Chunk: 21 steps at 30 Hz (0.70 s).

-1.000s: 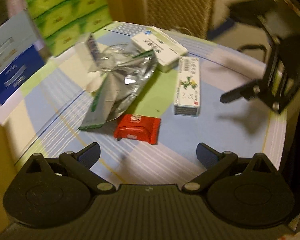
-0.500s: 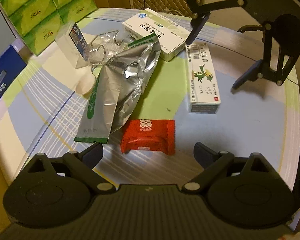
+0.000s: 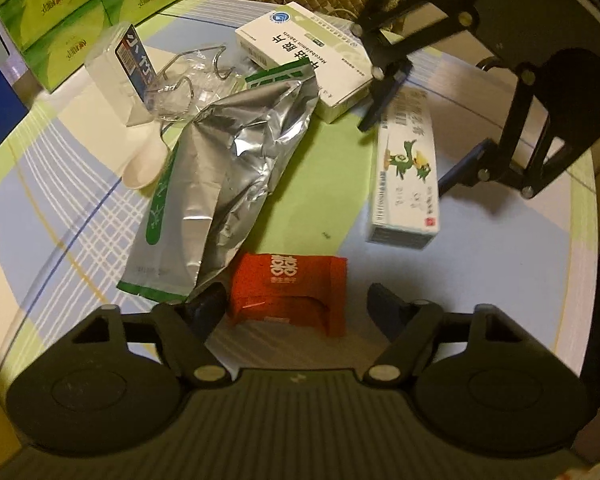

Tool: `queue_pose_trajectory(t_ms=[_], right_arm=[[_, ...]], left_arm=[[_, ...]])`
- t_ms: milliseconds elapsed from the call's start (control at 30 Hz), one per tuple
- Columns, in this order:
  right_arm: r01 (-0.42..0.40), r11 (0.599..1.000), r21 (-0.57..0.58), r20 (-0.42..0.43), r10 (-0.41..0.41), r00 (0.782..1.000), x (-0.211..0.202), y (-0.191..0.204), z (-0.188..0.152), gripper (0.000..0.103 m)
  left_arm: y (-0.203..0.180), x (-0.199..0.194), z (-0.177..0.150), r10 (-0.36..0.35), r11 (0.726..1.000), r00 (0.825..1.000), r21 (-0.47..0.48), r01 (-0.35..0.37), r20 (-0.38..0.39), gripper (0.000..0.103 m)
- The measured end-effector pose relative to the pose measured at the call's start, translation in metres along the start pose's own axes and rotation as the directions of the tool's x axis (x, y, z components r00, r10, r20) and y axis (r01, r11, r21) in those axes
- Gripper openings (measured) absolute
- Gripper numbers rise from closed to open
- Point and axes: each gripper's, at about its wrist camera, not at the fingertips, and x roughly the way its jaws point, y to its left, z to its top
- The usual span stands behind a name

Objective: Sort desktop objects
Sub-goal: 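Grasp the red snack packet with the left tool while the right tool grasps the white parrot box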

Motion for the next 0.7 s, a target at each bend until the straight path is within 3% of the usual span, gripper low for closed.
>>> queue_pose_trajectory(t_ms=[67,233,300,400,467,600,700], right_arm=[[0.008,0.999,0.031,-0.009,-0.007,1.000,-0.001,0.002,0.001,0.049],[0.008,0.985,0.175,-0.039,-0.002,0.999,-0.010,0.015,0.005,0.042],[0.017,0.960,0.280,-0.056,-0.001,0.998,-0.015,0.018,0.005,0.040],[-0.008,0.892,0.452,-0.055,0.036,0.998,-0.022,0.024,0.004,0.036],[-0.028,0.820,0.572,-0.042,0.063,0.997,-0.028,0.029,0.004,0.036],[-0.053,0.708,0.704,-0.001,0.075,0.997,-0.037,0.048,0.006,0.036],[-0.034,0.675,0.737,0.014,0.035,0.999,-0.037,0.069,0.008,0.036]], left_arm=[[0.001,-0.003,-0.001,-0.012,0.999,1.000,-0.037,0.012,0.008,0.046],[-0.008,-0.013,-0.015,0.007,0.995,1.000,-0.102,-0.008,-0.009,0.044],[-0.015,-0.019,-0.024,0.011,0.991,1.000,-0.130,-0.013,-0.016,0.043],[-0.025,-0.030,-0.043,0.014,0.981,1.000,-0.195,-0.018,-0.022,0.043],[-0.032,-0.037,-0.056,0.024,0.972,1.000,-0.232,-0.028,-0.020,0.043],[-0.046,-0.050,-0.078,0.061,0.954,0.998,-0.295,-0.062,-0.012,0.043],[-0.054,-0.057,-0.091,0.077,0.939,0.997,-0.337,-0.068,0.013,0.046]])
